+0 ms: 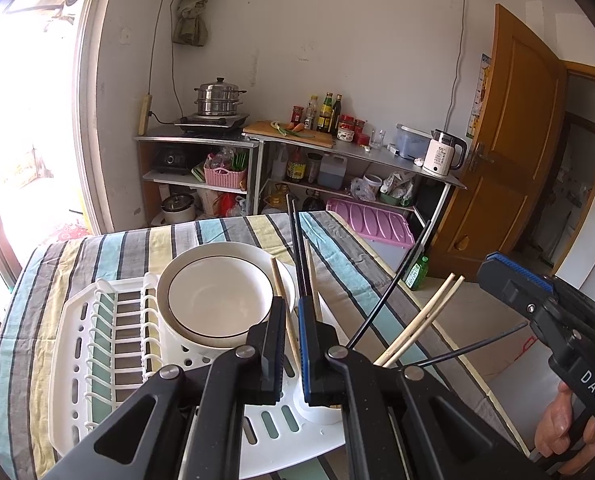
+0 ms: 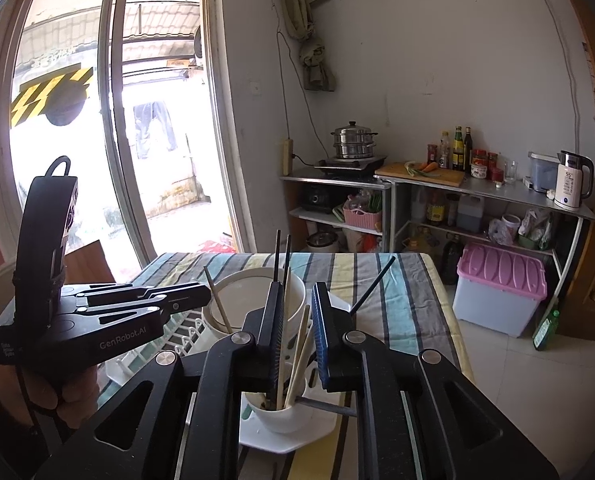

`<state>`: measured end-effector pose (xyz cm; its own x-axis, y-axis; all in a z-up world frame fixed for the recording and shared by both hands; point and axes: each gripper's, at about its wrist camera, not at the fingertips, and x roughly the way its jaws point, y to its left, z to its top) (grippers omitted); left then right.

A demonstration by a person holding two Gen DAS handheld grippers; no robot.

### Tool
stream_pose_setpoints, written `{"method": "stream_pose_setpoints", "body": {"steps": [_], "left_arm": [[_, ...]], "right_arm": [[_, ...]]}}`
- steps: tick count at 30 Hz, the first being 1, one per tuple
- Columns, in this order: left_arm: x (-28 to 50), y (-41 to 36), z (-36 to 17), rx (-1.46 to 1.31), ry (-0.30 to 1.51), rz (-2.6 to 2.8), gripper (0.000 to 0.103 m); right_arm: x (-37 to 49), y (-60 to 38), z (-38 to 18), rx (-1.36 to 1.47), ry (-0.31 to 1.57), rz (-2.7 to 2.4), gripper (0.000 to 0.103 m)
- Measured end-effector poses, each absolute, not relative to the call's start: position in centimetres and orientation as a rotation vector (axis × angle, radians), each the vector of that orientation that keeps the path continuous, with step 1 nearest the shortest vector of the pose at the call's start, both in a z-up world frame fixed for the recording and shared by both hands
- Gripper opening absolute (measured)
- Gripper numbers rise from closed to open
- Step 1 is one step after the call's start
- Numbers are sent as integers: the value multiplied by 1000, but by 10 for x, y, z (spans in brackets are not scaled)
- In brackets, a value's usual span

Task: Organize utensils
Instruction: 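Lower the chopsticks into the white cup and open both tools, then move both tools back down to the remaining chopsticks on the cloth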

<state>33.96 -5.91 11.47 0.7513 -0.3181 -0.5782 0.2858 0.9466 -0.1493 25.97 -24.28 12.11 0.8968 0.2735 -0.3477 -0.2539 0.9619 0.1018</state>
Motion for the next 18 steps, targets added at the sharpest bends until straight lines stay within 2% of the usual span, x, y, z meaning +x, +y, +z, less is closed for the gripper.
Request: {"method": "stream_pose_setpoints", "body": {"steps": [8, 18], "left_arm": [[299, -47, 113, -44, 608, -318, 7], [215, -33, 78, -60, 610, -314, 7]], "right_arm": [[228, -244, 118, 51, 351, 296, 15], [173, -247, 84, 62, 395, 299, 15]]}}
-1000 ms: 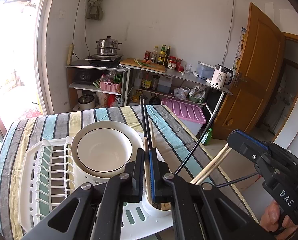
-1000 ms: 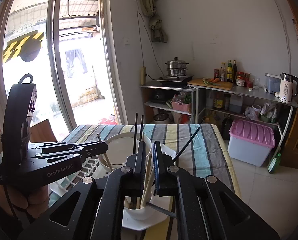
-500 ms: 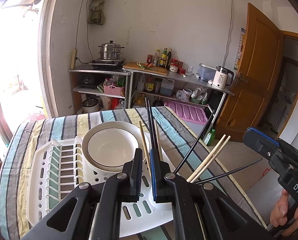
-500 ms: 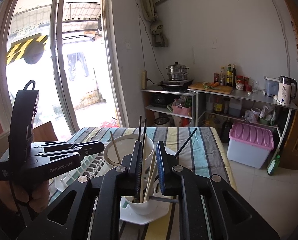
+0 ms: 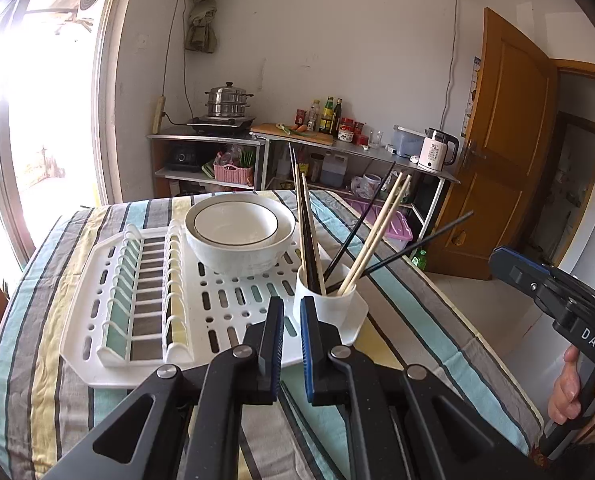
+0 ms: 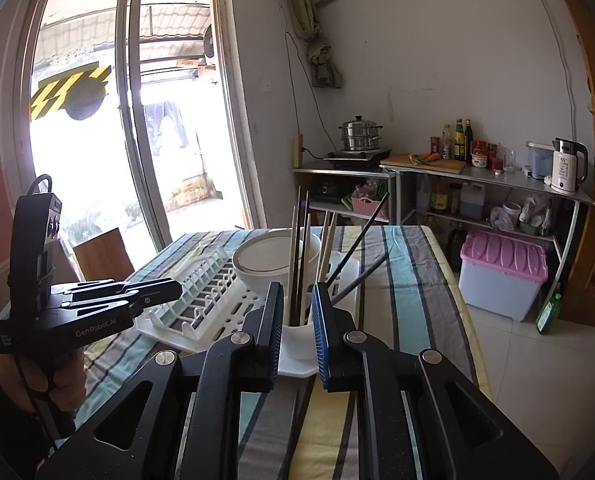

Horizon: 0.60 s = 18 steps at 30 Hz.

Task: Organize utensils
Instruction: 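Move both tools back down to the remaining chopsticks on the cloth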

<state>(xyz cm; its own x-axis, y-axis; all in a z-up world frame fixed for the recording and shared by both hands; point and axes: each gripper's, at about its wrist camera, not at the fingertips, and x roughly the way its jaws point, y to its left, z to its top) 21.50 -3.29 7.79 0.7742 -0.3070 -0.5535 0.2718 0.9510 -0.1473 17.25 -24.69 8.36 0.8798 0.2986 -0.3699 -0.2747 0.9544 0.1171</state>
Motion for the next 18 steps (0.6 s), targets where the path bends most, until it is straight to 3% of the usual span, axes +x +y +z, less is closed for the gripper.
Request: {"method": "stream_pose_setpoints", "body": {"steps": [18], "left_arm": [[108, -32, 34, -48, 631, -287, 7]], "right_arm": [[94, -237, 32, 28, 469, 281, 15]]}}
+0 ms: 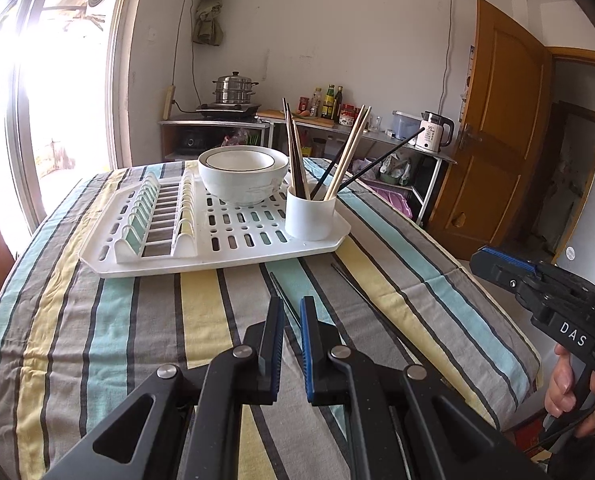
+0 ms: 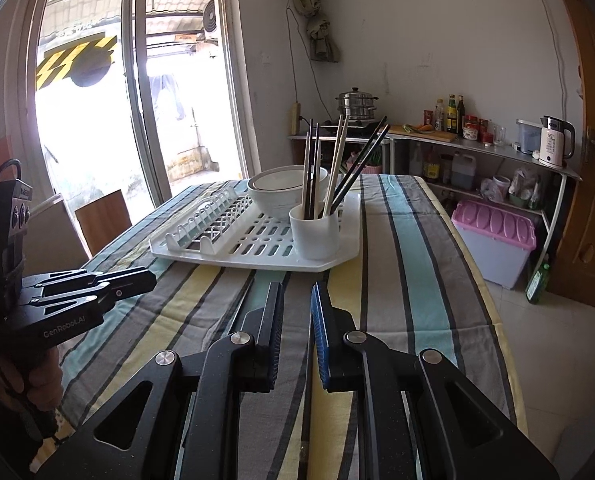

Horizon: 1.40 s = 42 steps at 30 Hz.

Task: Organize utensils
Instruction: 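Move both tools back down to the remaining chopsticks on the cloth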

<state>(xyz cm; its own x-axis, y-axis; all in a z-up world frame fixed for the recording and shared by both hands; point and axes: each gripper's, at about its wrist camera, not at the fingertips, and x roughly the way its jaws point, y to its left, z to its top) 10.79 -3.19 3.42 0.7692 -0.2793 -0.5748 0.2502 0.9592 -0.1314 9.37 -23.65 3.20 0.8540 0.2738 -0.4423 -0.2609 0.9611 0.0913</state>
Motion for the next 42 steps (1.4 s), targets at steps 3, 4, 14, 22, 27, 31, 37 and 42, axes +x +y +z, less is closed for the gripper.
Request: {"method": "stream_pose_setpoints", "body": {"steps": [3, 4, 14, 22, 27, 31, 37, 42], "left_arm": [[102, -30, 32, -55, 637, -291, 7], [100, -30, 31, -57, 640, -290, 7], [96, -35, 23, -54, 666, -297, 7], [107, -38, 13, -65, 702, -296, 8], [116, -38, 7, -71, 724, -289, 8], [125, -39, 2, -73, 748, -279, 11], [147, -41, -5, -76, 795, -264, 19], [170, -47, -11, -68, 845, -262, 19]], "right_arm": [[88, -236, 29, 31, 476, 285, 15], [86, -235, 28, 29, 479, 286, 15], [85, -235, 17, 25, 508, 281, 15], [92, -232, 11, 15, 531, 280, 15], [100, -231, 6, 9, 546, 279, 15], [106, -231, 3, 6, 562, 280, 15], [125, -232, -6, 6, 612, 283, 15], [146, -236, -14, 13, 665, 280, 15]]}}
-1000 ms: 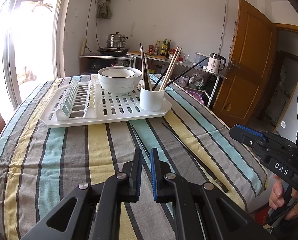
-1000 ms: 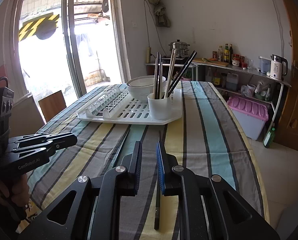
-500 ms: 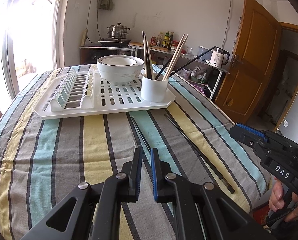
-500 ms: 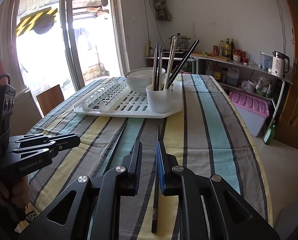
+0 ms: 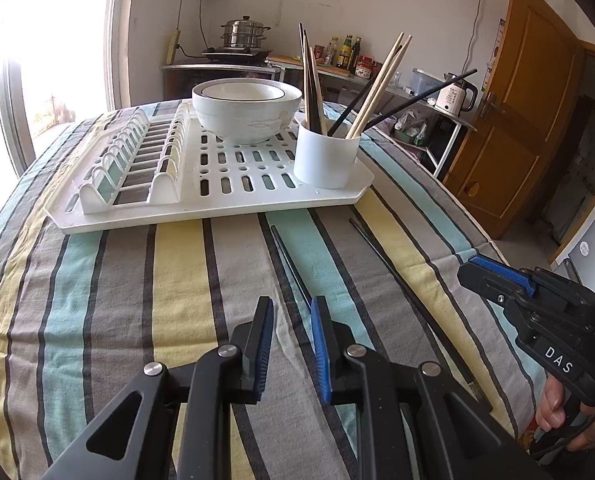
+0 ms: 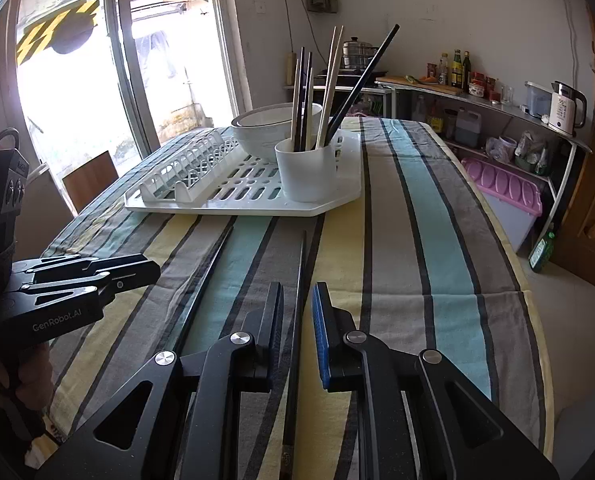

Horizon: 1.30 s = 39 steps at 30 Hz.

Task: Organize utensils
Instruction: 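Move both tools back down to the remaining chopsticks on the cloth, then grasp a black chopstick with the left tool while the right tool grasps another black chopstick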

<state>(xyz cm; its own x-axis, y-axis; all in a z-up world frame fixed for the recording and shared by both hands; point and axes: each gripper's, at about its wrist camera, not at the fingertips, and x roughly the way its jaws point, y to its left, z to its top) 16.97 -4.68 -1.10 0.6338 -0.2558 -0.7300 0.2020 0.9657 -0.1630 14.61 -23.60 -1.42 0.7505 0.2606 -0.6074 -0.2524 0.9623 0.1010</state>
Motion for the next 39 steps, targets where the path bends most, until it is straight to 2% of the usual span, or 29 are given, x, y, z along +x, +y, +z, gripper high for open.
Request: {"method": "stream_pose_setpoints", "body": {"steps": [14, 23, 28, 39], "left_arm": [[239, -55, -36, -127, 1000, -238, 19], [246, -66, -38, -73, 976, -215, 19], [246, -72, -38, -42, 960, -219, 19], [237, -90, -39, 35, 951, -238, 19]], "right_arm": [[218, -218, -33, -63, 813, 344, 15], [239, -210, -45, -104, 870, 335, 15], [241, -216, -48, -109, 870, 319, 6], [240, -221, -46, -131, 881, 284, 6]]}}
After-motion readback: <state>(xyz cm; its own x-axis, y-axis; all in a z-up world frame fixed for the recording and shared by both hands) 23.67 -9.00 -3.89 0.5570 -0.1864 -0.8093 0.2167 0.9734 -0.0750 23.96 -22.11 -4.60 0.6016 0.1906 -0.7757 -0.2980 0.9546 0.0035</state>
